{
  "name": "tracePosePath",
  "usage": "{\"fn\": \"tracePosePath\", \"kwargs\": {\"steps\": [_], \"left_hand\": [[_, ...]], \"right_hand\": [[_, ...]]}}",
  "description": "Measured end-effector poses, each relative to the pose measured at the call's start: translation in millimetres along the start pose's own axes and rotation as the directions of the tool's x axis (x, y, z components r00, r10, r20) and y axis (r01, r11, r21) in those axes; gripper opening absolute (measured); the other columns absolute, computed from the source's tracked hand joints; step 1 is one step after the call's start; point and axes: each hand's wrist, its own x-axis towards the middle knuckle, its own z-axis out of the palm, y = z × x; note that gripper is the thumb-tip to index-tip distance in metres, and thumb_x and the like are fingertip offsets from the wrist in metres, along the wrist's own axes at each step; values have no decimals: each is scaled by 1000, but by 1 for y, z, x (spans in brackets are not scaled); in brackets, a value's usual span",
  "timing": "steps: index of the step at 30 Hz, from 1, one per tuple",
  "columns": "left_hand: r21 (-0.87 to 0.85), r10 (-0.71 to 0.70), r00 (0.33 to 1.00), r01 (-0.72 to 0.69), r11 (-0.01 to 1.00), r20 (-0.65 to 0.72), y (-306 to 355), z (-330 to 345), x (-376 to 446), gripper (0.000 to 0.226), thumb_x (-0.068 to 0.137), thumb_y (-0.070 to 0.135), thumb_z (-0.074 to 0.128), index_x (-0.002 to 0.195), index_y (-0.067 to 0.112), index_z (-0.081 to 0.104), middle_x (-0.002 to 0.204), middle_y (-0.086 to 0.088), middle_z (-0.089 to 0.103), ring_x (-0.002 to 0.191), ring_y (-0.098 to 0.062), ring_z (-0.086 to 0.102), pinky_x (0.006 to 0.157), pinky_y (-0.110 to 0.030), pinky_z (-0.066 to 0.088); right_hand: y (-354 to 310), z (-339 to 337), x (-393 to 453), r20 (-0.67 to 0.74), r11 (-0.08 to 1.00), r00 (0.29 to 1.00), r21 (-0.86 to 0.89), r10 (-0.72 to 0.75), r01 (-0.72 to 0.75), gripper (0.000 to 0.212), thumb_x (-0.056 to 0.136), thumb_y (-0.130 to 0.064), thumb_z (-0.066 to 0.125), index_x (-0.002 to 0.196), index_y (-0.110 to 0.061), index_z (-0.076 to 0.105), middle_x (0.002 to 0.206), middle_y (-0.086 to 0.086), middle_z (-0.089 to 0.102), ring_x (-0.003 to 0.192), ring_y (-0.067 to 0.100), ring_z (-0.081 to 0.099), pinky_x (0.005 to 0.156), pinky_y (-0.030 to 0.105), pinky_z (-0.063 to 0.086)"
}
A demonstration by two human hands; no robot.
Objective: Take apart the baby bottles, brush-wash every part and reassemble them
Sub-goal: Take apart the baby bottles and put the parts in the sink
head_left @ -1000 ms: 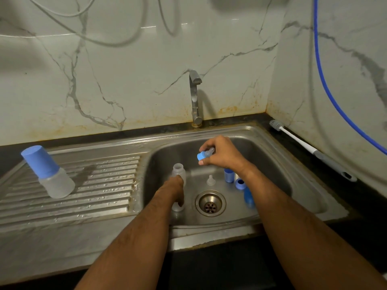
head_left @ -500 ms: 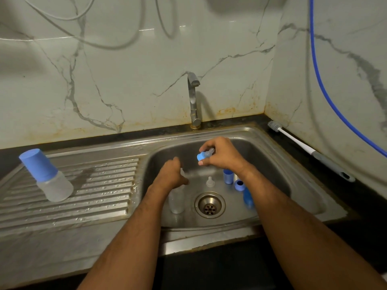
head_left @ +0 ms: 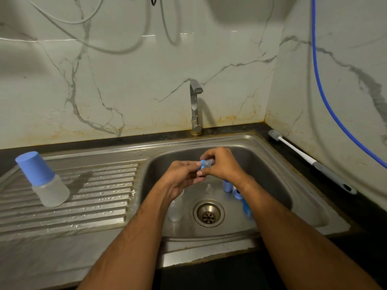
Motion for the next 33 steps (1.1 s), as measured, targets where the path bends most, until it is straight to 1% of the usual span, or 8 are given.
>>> {"fn": "tracePosePath", "kwargs": {"steps": [3,5,8,12,16,23,29,33], "left_hand": [[-85,-1,999,-3,996,-49,1,-1,5,19,96,5,63,111,-4,70,108,-24,73,99,-29,73,85,-37,62],[-148,25,998,-34,988,-66,4,-2,7,19,96,3,60,111,-4,70,105,-23,74,96,-27,74,82,-35,62],[-184,63,997,-71,980,-50,5,-2,6,19,97,2,58,111,-3,70,101,-19,76,96,-26,75,84,-35,61],[-166,76,997,-79,983,-26,7,2,3,18,98,2,57,109,-2,70,100,-18,76,96,-25,75,87,-34,61],[-154,96,995,-95,983,2,7,0,1,20,95,3,63,112,-3,70,104,-18,76,100,-26,74,88,-35,60],[-164,113,994,-111,980,-2,6,-1,2,19,94,1,62,110,-2,72,105,-20,75,100,-28,74,87,-36,60],[-88,136,991,-136,987,-14,5,1,2,20,91,2,67,109,-4,72,102,-19,76,98,-28,75,89,-39,60],[-17,144,989,-145,989,-37,0,0,4,21,88,3,72,108,-3,73,106,-19,75,97,-28,75,86,-39,62]], "right_hand": [[2,-8,4,41,976,998,208,48,-56,43,74,-9,89,114,-13,73,106,-2,74,96,6,70,81,18,58],[4,-14,5,43,906,990,399,136,-142,37,81,5,79,113,-10,73,105,3,76,98,13,74,85,25,61],[3,-16,4,55,796,968,559,246,-234,31,85,11,72,111,-5,74,102,11,77,93,21,77,78,29,63],[1,-12,5,47,790,961,559,274,-253,22,84,3,76,106,-4,77,99,12,78,88,22,77,77,34,64],[1,-13,3,58,739,948,612,313,-281,18,84,0,77,101,-5,77,98,12,78,88,24,77,77,36,64],[-6,-13,3,43,749,942,595,333,-292,27,77,-10,87,101,-7,76,94,9,78,85,23,77,74,35,65],[-9,-8,8,-9,842,945,457,326,-286,23,78,-10,87,98,-6,76,93,11,76,79,19,76,61,22,59],[-9,-5,12,-8,896,942,312,335,-316,25,75,-9,89,96,-6,75,92,11,75,79,18,74,61,22,58]]}}
